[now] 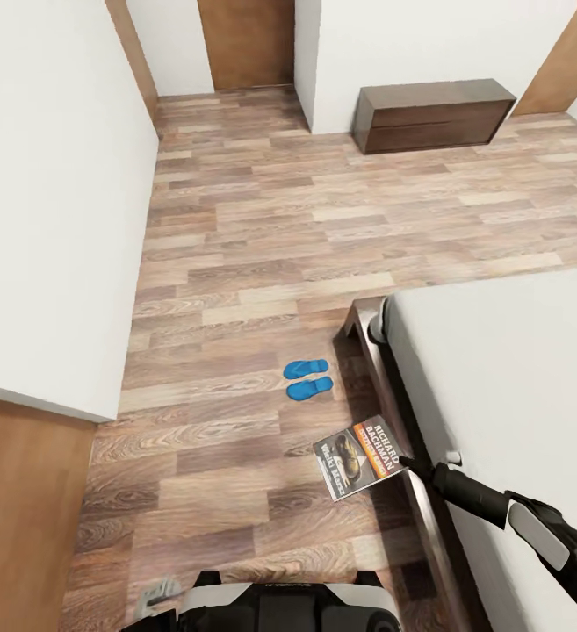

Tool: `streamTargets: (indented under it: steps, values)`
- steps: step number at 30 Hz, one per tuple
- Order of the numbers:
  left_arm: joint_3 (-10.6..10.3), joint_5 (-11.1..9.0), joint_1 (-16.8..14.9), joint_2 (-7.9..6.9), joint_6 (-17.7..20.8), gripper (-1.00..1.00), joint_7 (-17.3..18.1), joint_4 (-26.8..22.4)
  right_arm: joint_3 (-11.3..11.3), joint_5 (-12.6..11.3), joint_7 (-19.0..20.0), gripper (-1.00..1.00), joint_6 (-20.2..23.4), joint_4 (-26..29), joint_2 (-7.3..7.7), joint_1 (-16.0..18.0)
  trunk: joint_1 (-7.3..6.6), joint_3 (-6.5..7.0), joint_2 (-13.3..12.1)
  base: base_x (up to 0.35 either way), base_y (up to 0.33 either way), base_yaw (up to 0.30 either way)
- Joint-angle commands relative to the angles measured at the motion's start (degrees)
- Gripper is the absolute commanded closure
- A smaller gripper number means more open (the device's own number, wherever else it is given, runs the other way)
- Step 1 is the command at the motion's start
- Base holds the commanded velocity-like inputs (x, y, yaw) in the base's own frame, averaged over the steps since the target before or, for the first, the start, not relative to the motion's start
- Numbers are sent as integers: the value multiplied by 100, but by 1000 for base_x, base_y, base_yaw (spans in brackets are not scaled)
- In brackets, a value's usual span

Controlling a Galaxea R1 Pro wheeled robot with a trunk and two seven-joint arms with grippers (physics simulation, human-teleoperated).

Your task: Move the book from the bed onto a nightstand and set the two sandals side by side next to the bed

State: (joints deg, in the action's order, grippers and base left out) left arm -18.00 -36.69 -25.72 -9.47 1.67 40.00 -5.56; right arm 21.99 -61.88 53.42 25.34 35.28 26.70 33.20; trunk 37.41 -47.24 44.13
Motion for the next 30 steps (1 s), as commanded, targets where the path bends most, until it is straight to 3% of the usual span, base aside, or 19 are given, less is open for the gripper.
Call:
streamTargets:
  steps: [1, 20, 22, 25, 27, 30]
  values:
    - [-46, -58, -4, -2, 18, -100, 17, 2, 25, -70, 2, 100, 50, 1, 8, 3, 1, -4, 4, 0, 0, 291]
    - [-44, -58, -7, -2, 18, -100, 17, 2, 28, -54, -23, 100, 4, -13, 2, 2, 1, -4, 4, 0, 0, 291]
    - [-39, -58, -5, -4, 18, -100, 17, 2, 25, 129, -29, 100, -13, -21, 6, 2, 1, -4, 4, 0, 0, 238]
    - [-39, -58, -5, -3, 18, -100, 17, 2, 25, 820, -48, 100, -19, -32, -11, 2, 1, -4, 4, 0, 0, 71]
    - [-39, -58, -4, -2, 18, -100, 17, 2, 24, 1146, -55, 100, -22, -95, -20, 2, 1, 1, 4, 0, 0, 22]
    - [-39, -58, -4, -2, 18, -100, 17, 2, 24, 1338, -58, 100, -26, -530, -30, 2, 1, 21, 4, 0, 0, 8]
